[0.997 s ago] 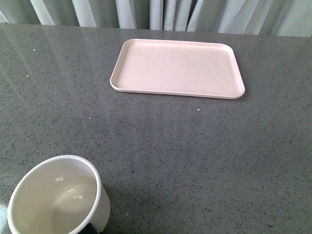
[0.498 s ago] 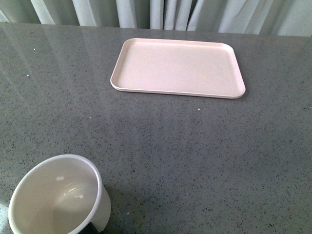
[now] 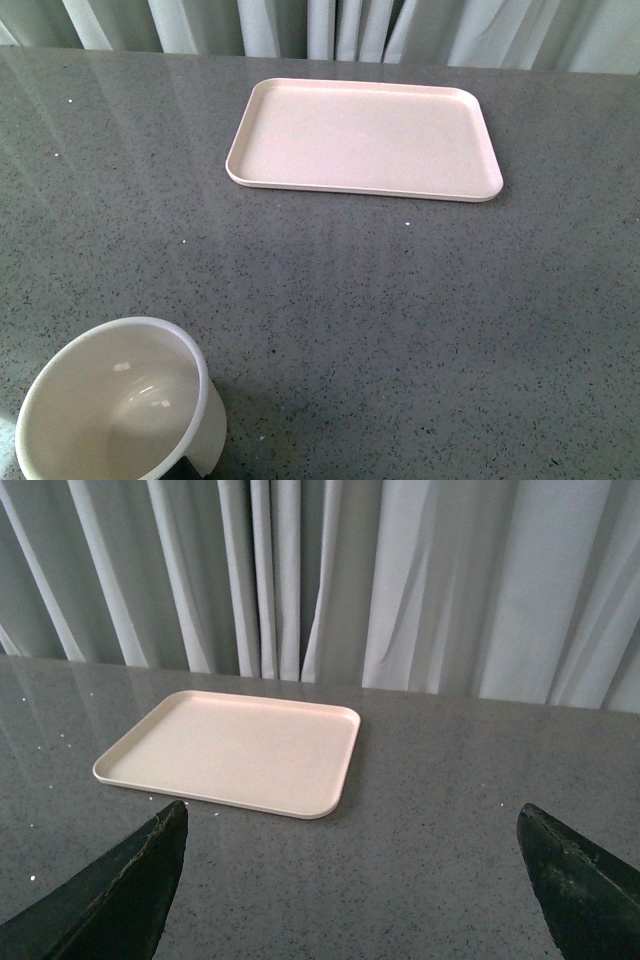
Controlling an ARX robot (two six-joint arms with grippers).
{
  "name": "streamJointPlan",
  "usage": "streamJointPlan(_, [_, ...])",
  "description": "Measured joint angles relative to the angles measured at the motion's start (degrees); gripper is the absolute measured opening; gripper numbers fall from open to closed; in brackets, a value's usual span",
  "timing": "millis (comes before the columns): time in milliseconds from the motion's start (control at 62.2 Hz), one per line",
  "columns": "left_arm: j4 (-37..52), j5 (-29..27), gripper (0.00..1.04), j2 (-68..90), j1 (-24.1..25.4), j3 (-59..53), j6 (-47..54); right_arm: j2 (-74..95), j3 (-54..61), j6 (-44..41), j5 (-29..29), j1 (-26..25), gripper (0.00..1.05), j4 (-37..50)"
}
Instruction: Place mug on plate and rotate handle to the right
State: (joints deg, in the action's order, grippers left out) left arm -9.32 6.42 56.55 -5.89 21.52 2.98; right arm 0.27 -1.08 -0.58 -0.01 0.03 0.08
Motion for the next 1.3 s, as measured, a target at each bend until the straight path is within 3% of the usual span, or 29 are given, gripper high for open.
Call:
streamJointPlan(531, [0.37,10.12,0.96,10.47,-2.43,3.48,6.51,0.0,0.0,0.0,0.0,0.0,0.96,0.0])
streamJointPlan(1302, [-1.01,14.08,0.96,23.56,-3.82,9.79,15.72,0.0,0.0,0.0,0.0,0.0,0.96,0.0])
